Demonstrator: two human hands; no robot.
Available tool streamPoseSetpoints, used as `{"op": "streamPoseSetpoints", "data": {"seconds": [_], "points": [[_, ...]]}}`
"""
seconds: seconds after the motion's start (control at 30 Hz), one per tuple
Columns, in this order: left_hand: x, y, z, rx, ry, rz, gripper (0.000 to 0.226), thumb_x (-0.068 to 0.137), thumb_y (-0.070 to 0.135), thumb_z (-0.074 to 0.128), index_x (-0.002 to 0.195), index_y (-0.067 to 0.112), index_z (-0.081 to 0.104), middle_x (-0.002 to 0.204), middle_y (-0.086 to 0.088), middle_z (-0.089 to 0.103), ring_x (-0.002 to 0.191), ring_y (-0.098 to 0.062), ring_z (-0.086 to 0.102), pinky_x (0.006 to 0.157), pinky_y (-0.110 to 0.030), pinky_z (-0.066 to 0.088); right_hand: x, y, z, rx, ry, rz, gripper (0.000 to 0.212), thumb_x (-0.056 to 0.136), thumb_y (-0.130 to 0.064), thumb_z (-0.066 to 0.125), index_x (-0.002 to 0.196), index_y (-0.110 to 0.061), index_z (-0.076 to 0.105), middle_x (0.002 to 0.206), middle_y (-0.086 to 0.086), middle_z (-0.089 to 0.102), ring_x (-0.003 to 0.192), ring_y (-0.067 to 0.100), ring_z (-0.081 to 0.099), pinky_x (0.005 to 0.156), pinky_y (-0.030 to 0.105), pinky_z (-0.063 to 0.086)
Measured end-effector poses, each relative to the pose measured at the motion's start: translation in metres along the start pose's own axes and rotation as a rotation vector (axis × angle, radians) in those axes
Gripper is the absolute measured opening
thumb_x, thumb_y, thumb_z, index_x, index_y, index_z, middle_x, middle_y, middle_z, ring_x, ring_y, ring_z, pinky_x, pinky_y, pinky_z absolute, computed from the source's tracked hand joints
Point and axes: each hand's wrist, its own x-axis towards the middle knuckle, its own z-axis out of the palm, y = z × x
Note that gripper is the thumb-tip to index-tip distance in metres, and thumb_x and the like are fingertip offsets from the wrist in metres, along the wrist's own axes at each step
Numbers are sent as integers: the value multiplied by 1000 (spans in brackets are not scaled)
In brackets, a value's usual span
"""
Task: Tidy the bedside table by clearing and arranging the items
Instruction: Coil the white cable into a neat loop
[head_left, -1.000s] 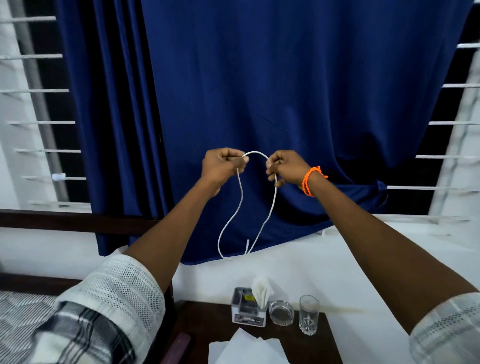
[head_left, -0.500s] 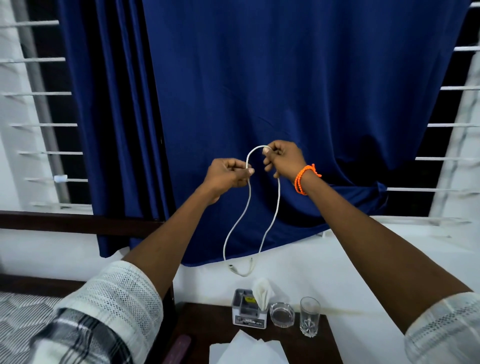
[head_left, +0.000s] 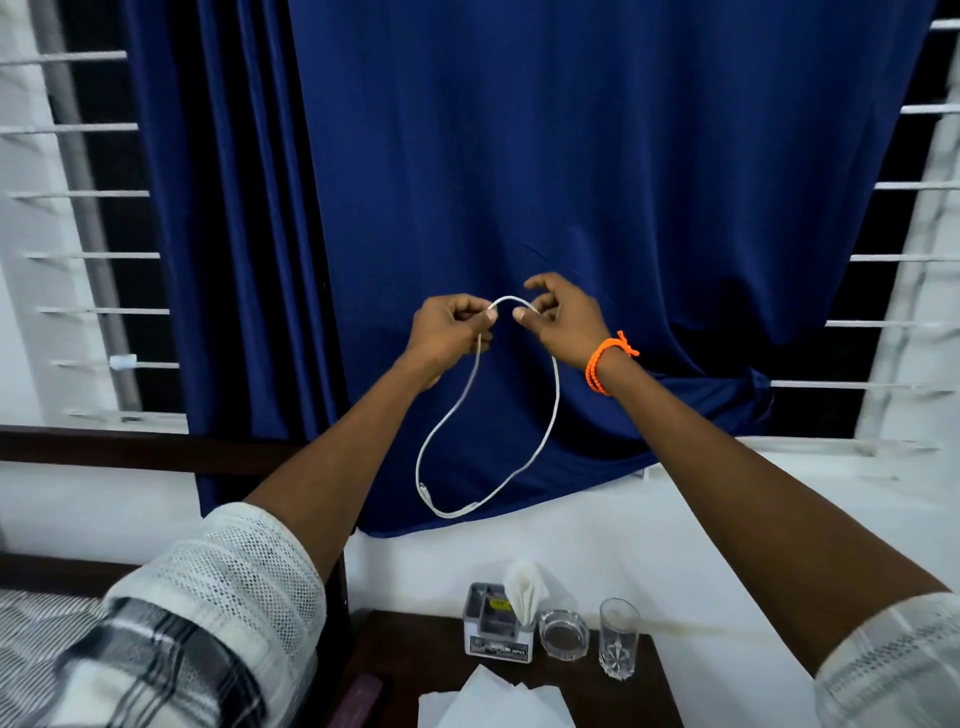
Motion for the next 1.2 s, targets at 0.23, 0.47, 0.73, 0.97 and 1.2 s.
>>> {"op": "streamPoseSetpoints", "data": {"seconds": [0.23, 0.47, 0.73, 0.97, 1.2], "points": [[-5, 0, -4, 5, -30, 9, 17, 94, 19, 74, 107, 10, 76, 89, -4, 73, 82, -18, 72, 81, -39, 65, 5, -5, 6, -136, 45, -111, 9, 95, -19, 62, 91, -16, 70, 77, 2, 70, 75, 16, 66, 68, 26, 53], [-21, -19, -6, 99, -287, -143, 16, 91, 16, 77, 104, 6, 76, 97, -9, 76, 93, -17, 73, 87, -36, 63, 6, -2, 4, -34, 157, 9, 19, 95, -7, 50, 82, -16, 60, 74, 2, 68, 74, 21, 68, 65, 29, 56], [-15, -13, -8, 11, -218, -176, 11, 100, 10, 64, 106, 3, 70, 104, -12, 73, 99, -25, 73, 88, -40, 63, 7, 15, -11, -74, 31, 116, 10, 90, -18, 68, 98, -15, 63, 77, -3, 64, 75, 15, 63, 69, 36, 60], [-4, -1, 0, 47, -123, -73, 17, 103, 12, 58, 112, 4, 70, 93, -6, 66, 79, -14, 65, 82, -36, 63, 6, 21, -7, -273, 3, -42, 56, 87, -24, 72, 138, -32, 50, 115, 0, 56, 94, 13, 56, 84, 27, 47], [-4, 4, 4, 152, -60, 32, 18, 103, 15, 58, 111, 9, 73, 85, 1, 67, 77, -11, 65, 79, -31, 63, 1, 9, 4, -220, -112, -86, 14, 93, -15, 64, 102, -18, 75, 93, -6, 71, 91, 12, 66, 86, 32, 56]]}}
